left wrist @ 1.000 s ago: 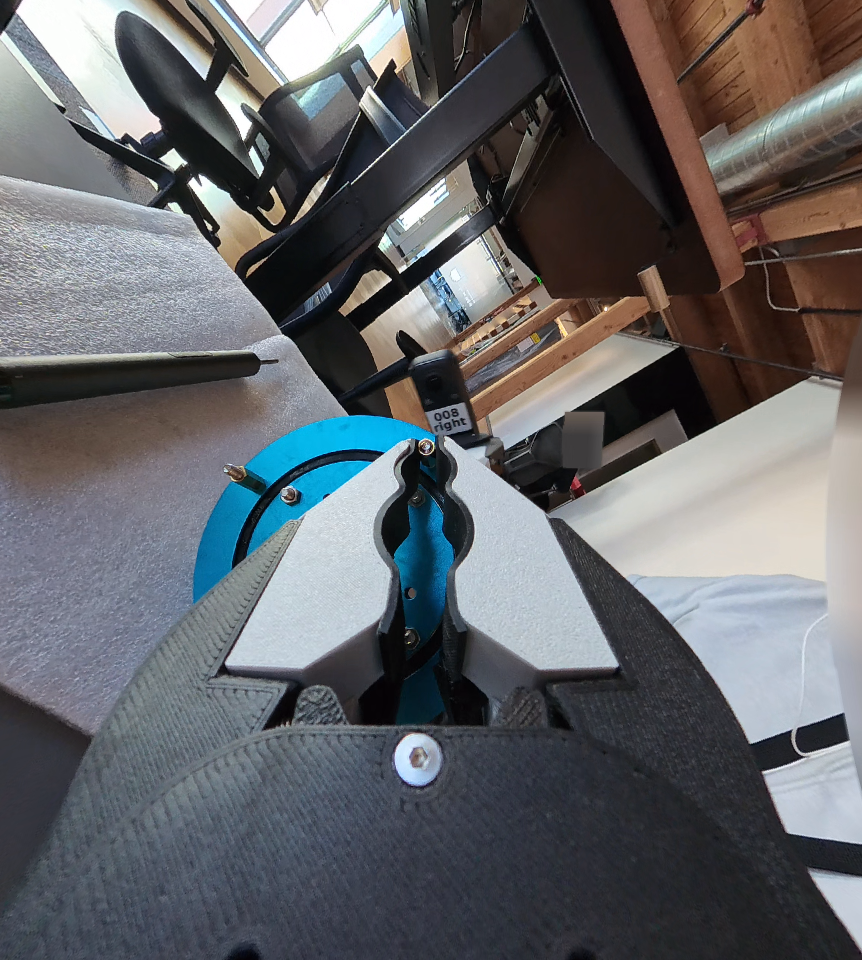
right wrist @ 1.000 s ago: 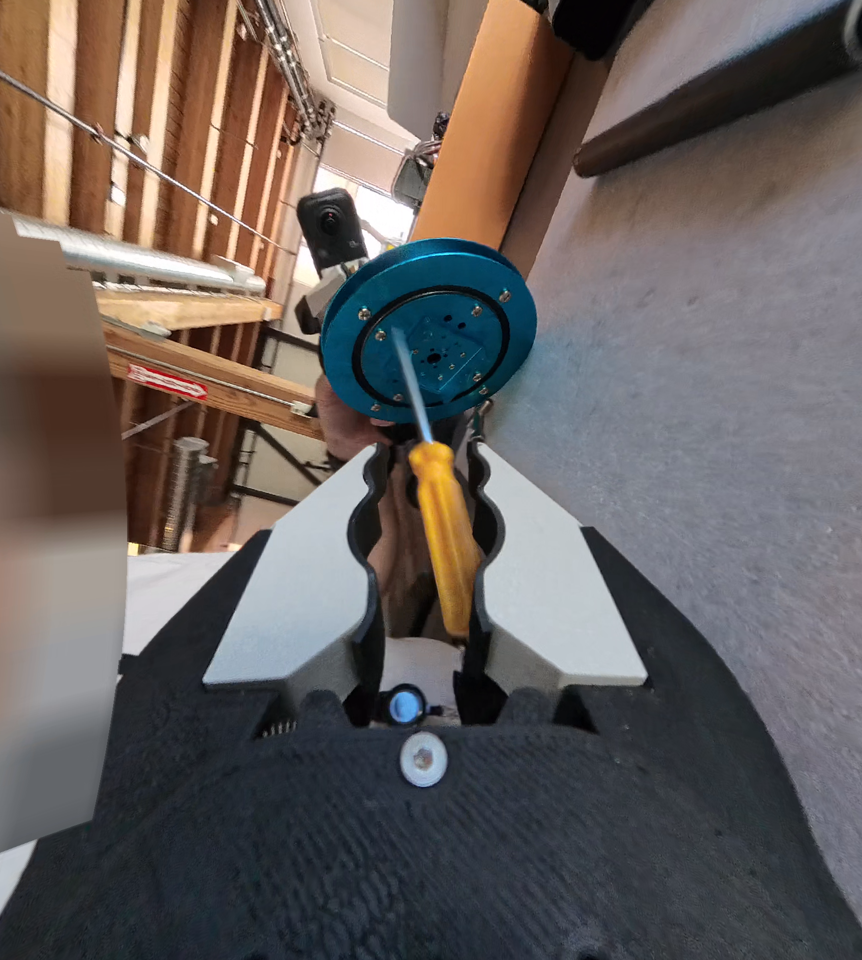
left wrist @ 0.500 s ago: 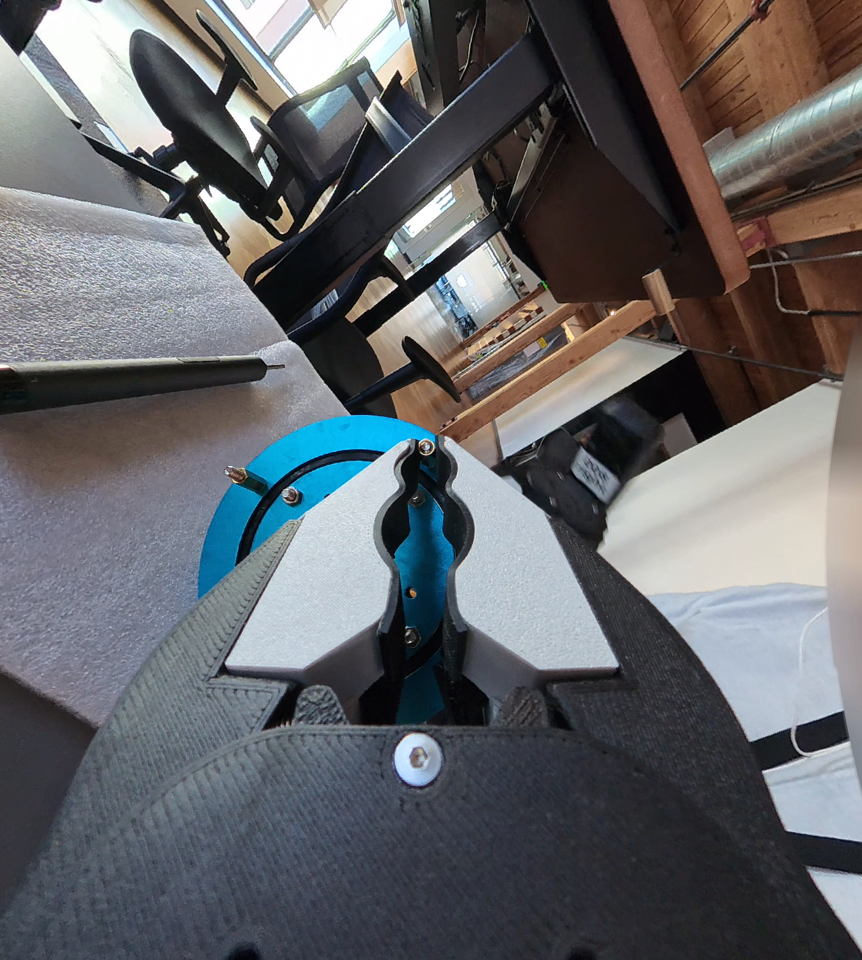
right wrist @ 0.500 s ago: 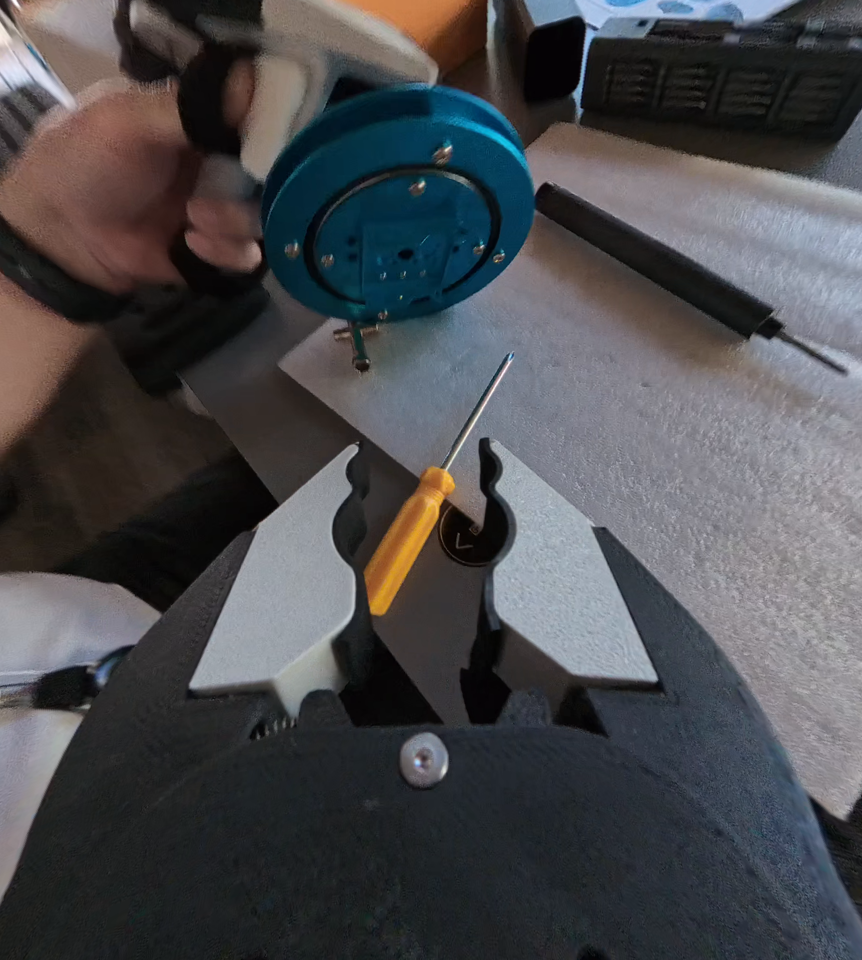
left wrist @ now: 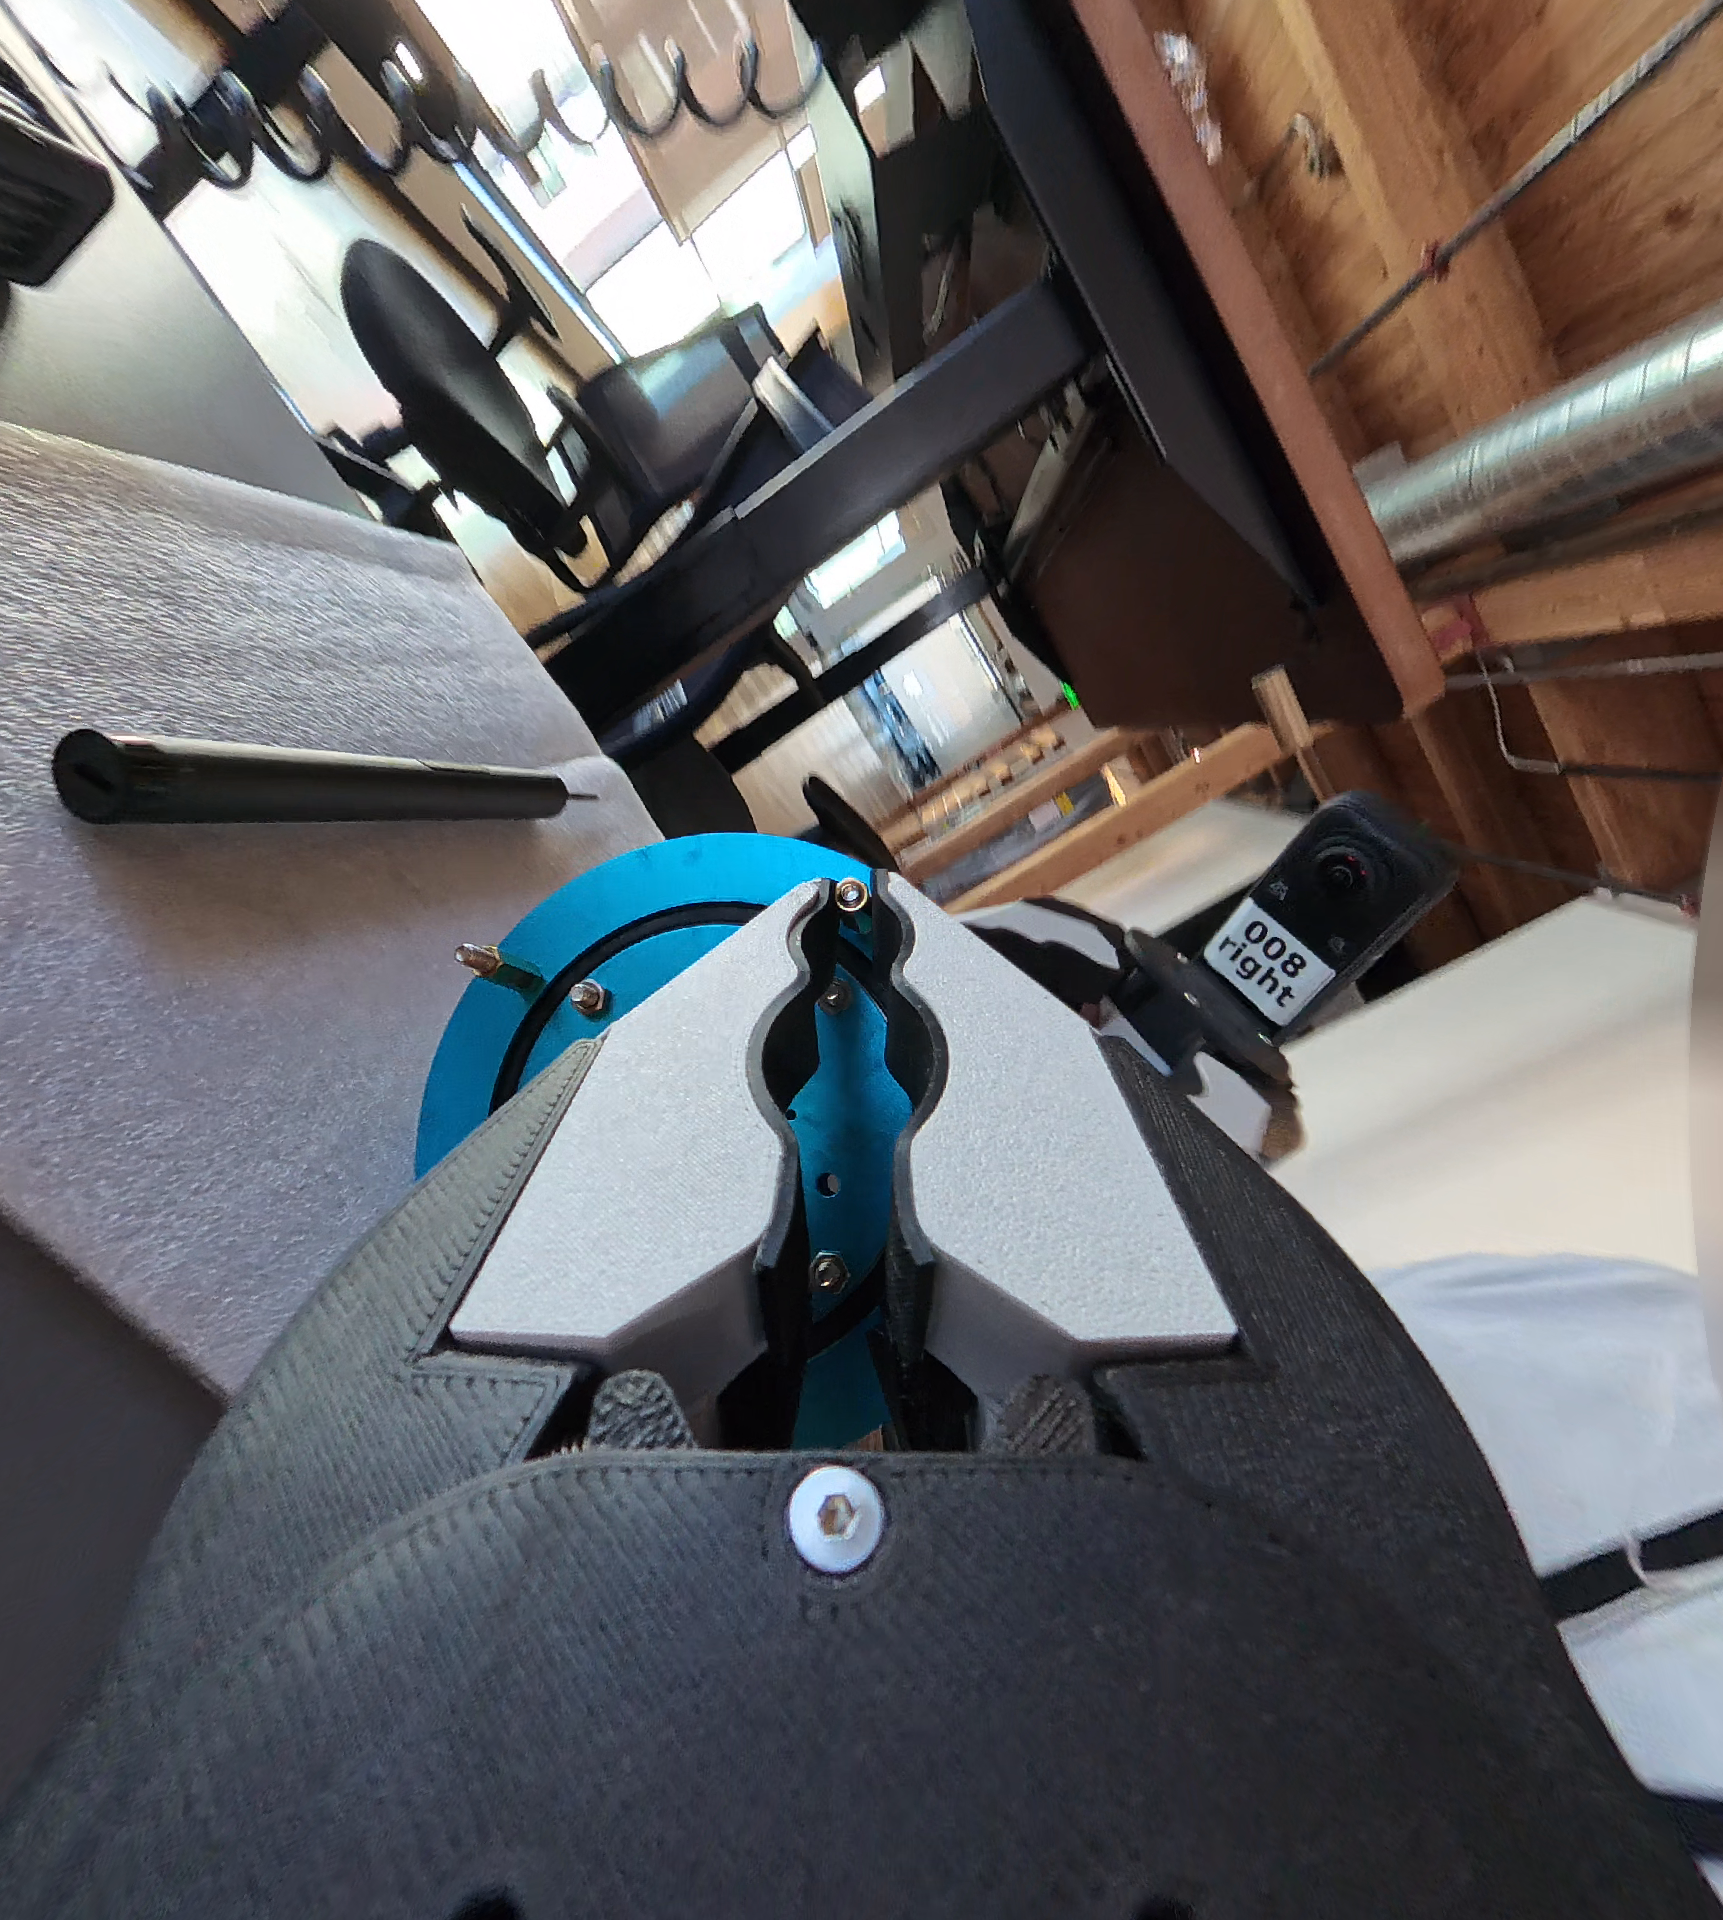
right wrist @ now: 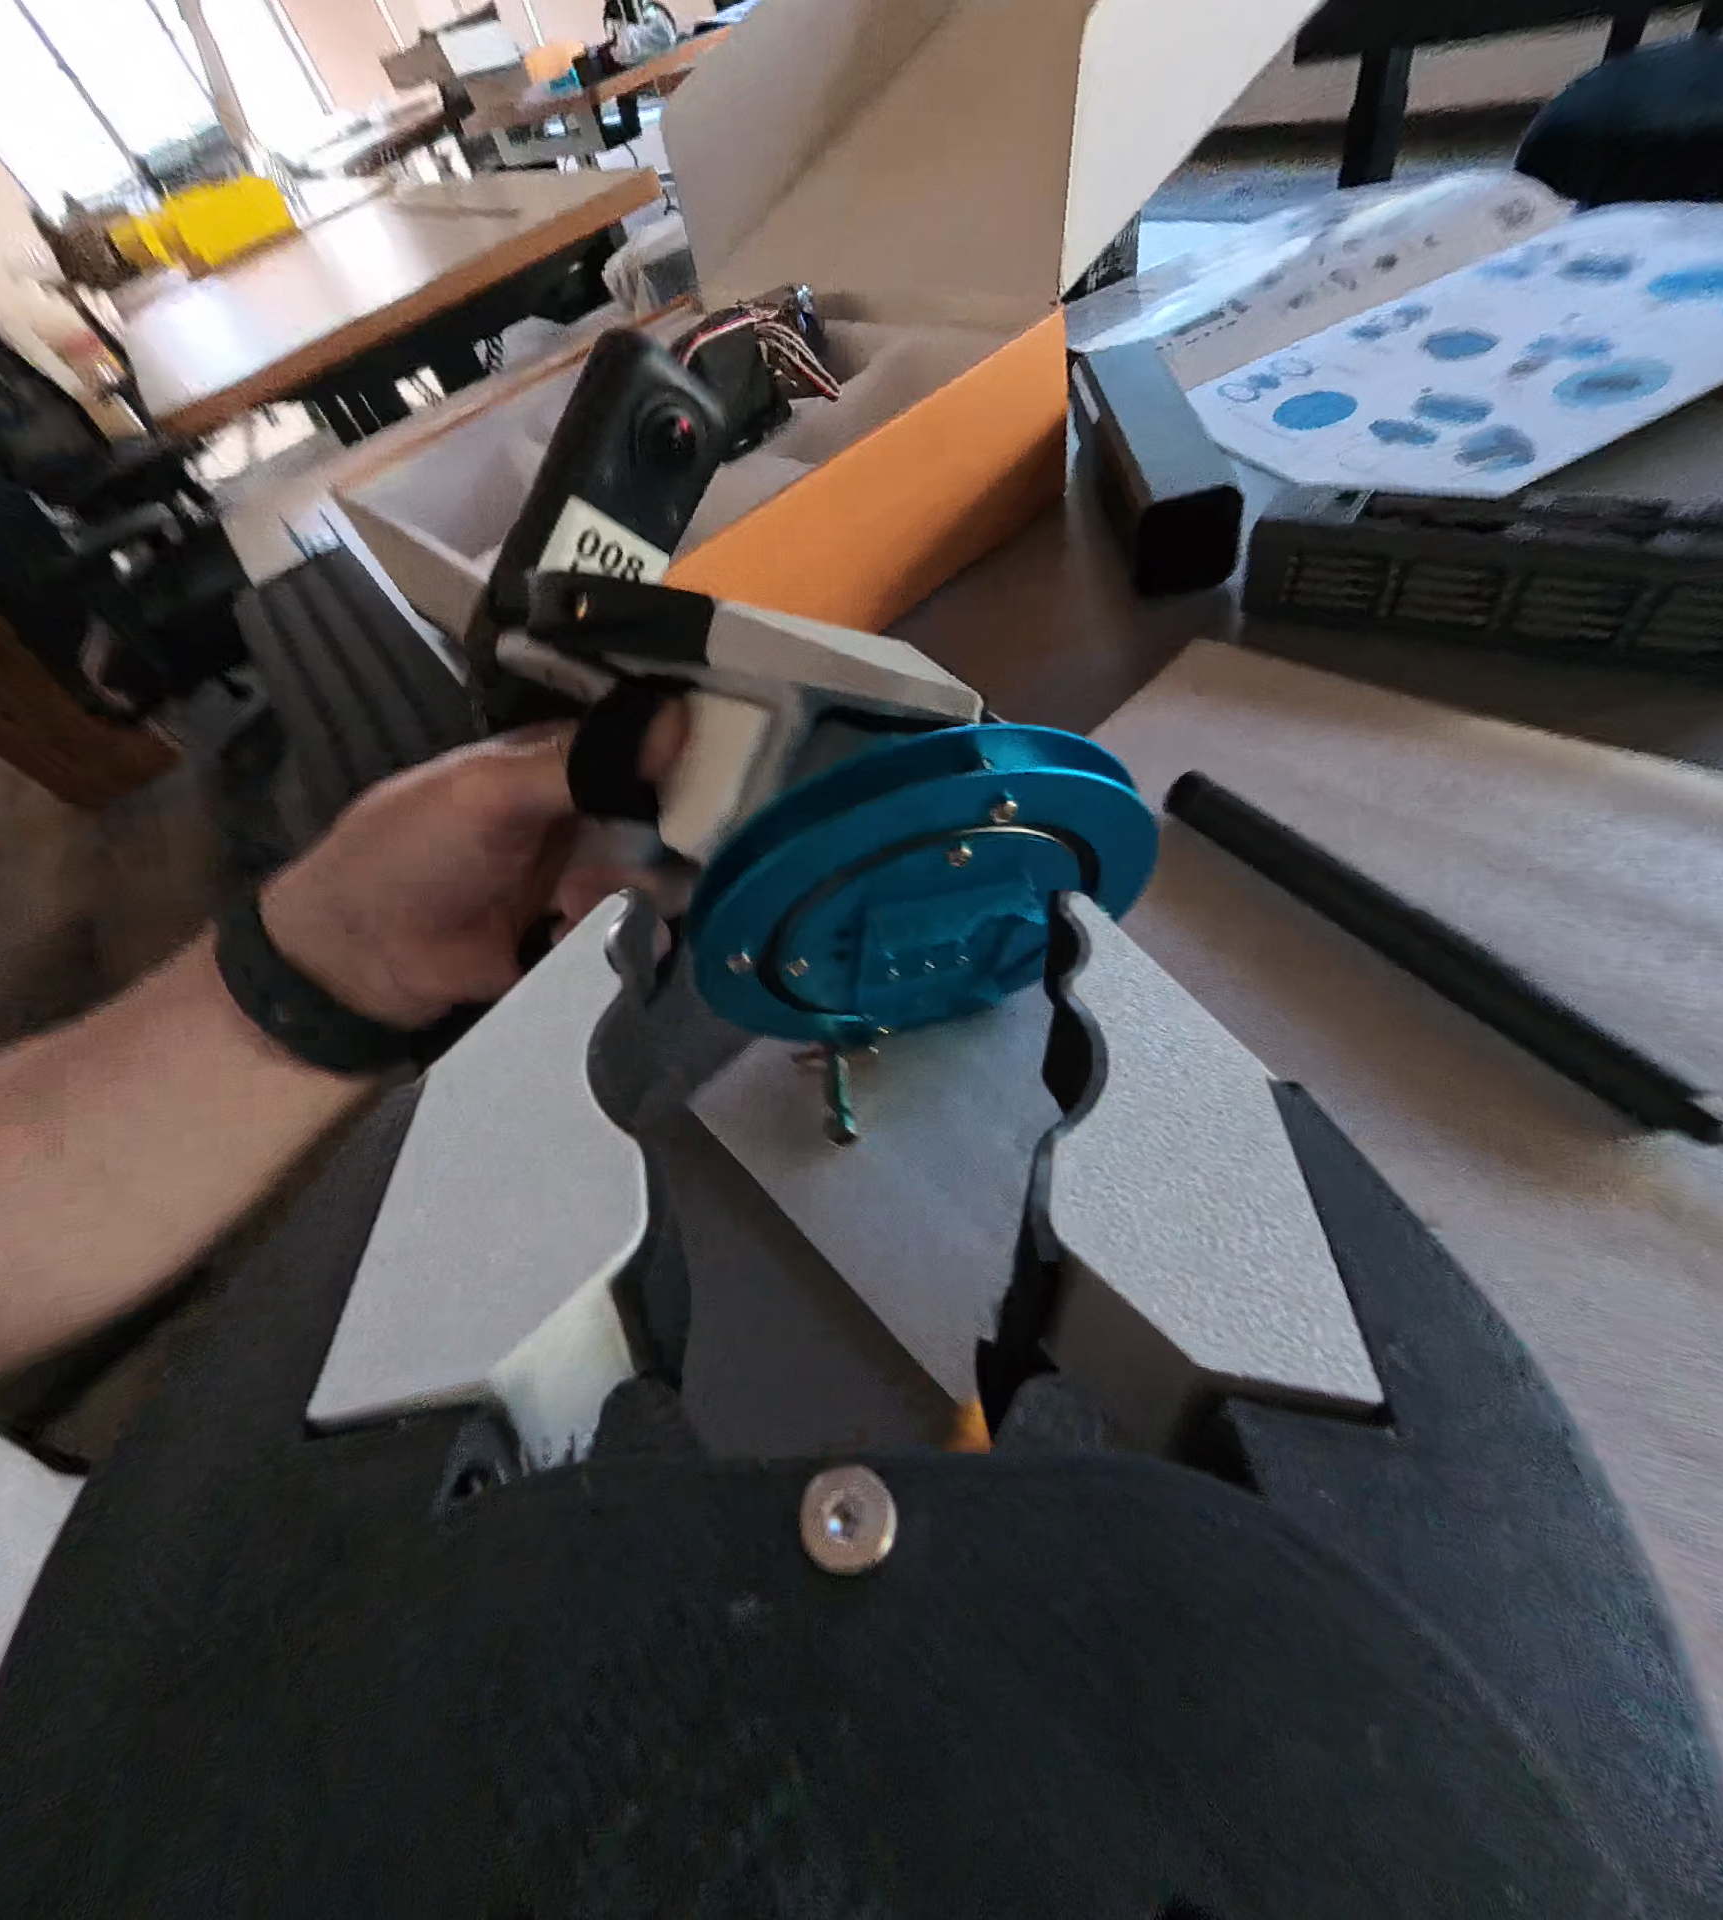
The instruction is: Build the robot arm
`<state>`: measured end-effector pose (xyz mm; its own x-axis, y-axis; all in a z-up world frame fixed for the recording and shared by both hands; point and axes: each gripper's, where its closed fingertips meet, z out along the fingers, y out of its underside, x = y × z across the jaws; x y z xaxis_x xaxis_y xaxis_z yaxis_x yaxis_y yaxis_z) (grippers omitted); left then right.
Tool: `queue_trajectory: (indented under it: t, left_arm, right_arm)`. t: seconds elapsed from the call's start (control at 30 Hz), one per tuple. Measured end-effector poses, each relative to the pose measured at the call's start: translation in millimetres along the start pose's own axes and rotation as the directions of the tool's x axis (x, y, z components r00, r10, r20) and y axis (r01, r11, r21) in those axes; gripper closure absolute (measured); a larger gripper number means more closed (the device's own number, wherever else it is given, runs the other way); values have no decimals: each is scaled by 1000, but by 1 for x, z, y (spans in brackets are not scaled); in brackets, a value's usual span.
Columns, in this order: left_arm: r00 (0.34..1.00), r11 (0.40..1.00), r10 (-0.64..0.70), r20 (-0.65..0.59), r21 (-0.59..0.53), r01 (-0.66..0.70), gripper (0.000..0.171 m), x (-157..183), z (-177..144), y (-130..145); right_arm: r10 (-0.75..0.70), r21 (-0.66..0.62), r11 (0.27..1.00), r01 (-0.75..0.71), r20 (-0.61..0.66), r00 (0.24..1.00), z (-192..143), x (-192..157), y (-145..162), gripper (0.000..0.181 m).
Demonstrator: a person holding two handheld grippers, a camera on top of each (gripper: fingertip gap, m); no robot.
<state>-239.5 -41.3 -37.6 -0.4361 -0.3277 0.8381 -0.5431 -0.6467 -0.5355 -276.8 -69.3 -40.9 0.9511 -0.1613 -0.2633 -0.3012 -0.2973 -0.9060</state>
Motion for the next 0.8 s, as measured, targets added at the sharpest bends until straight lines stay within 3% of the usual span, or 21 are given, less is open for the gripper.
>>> queue_trajectory:
  t: [0.07,0.17,0.3,0.47,0.8]
  left_arm:
    - [1000,999,-9,19,42,8,167,-1,0,-1]
    - [998,994,-10,65,110,3,167,-2,-1,-3]
    - [992,978,-30,122,210,4,167,-9,-9,-14]
    - [988,960,-70,136,280,29,167,-13,-16,-19]
    - [966,919,-89,242,393,-14,166,-18,-21,-24]
  right_arm:
    - [87,-43,995,-85,29,996,17,-8,5,101]
    - [10,-106,994,-20,-100,995,32,4,14,103]
    - [5,-98,995,-11,-61,998,38,-5,7,130]
    - [-33,-73,997,26,-96,995,36,-1,-12,143]
    - [-149,-274,958,88,-213,965,41,5,-10,136]
